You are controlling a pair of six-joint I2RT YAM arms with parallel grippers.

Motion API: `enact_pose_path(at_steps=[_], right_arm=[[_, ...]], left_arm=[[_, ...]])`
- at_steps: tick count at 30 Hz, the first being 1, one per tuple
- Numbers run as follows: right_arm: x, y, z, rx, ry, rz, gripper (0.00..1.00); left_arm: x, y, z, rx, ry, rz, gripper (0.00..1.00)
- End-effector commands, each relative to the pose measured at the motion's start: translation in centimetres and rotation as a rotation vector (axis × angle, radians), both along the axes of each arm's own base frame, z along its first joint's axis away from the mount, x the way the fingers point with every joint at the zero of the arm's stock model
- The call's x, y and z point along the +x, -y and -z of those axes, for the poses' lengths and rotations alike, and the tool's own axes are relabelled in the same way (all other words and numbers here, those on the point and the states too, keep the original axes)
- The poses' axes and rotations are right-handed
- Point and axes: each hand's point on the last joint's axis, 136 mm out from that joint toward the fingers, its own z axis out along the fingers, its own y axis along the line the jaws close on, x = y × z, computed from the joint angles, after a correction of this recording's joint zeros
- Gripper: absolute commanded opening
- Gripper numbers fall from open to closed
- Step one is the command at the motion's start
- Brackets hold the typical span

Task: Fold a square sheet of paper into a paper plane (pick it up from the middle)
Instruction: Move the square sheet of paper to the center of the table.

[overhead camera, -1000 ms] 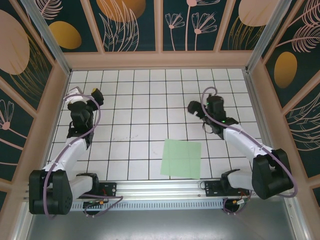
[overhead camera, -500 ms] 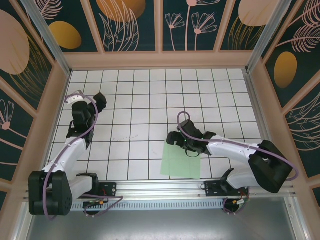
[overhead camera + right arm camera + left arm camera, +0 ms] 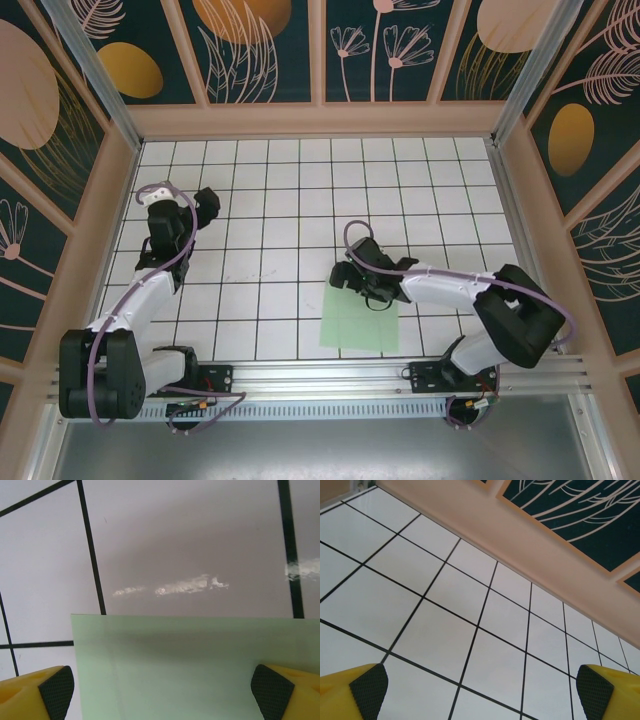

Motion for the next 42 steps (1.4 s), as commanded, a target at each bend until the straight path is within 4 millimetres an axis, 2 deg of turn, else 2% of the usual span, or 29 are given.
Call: enact_pose_path(at_steps=[1, 7, 10, 15, 17, 20, 22, 24, 25, 28, 30, 35, 42], right_arm=[[0.4, 1.0, 2.2, -0.064, -0.051, 0.015, 0.96], [5.6, 0.4, 2.6, -0.088, -0.016, 0.034, 0.96], [9.0, -1.0, 2.4, -0.099, 0.015, -0.063, 0.96], [12.8, -2.6, 3.6, -0.17, -0.006, -0.204, 0.94], [14.2, -3.3, 2.9, -0.18, 0.01, -0.217, 0.93], [15.9, -4.6, -0.4, -0.161, 0.061, -0.198, 0.92], [16.0, -5.1, -2.7, -0.168, 0.097, -0.177, 0.92], [14.2, -6.2, -3.7, -0.154, 0.083, -0.223, 0.92], [13.2, -6.2, -3.6, -0.161, 0.061, -0.229, 0.92], [10.2, -4.4, -2.3, -0.234, -0.016, -0.193, 0.92], [9.2, -3.0, -1.8, -0.273, -0.048, -0.155, 0.92], [9.8, -2.1, -2.0, -0.335, -0.06, -0.162, 0.99], [11.7, -1.9, -0.2, -0.352, -0.1, -0.189, 0.99]], left_arm=[[0.3, 0.8, -0.4, -0.046, 0.0, 0.037, 0.98], [0.1, 1.8, 0.6, -0.105, -0.027, 0.08, 0.99], [0.1, 2.3, 1.0, -0.133, -0.042, 0.102, 0.99], [0.4, 2.7, 1.3, -0.13, -0.097, 0.123, 0.99], [0.4, 2.8, 0.9, -0.119, -0.101, 0.131, 0.99], [0.4, 2.9, 0.3, -0.113, -0.091, 0.142, 0.98], [0.3, 3.0, 0.2, -0.114, -0.089, 0.149, 0.99], [0.3, 3.0, 0.3, -0.111, -0.095, 0.152, 0.99], [0.3, 3.0, 0.3, -0.11, -0.096, 0.151, 0.98], [0.3, 3.1, 0.6, -0.111, -0.108, 0.153, 0.99], [0.4, 3.2, 0.8, -0.115, -0.113, 0.159, 0.99], [0.6, 3.4, 1.2, -0.12, -0.131, 0.168, 0.99], [0.5, 3.2, 1.4, -0.107, -0.146, 0.163, 0.99]])
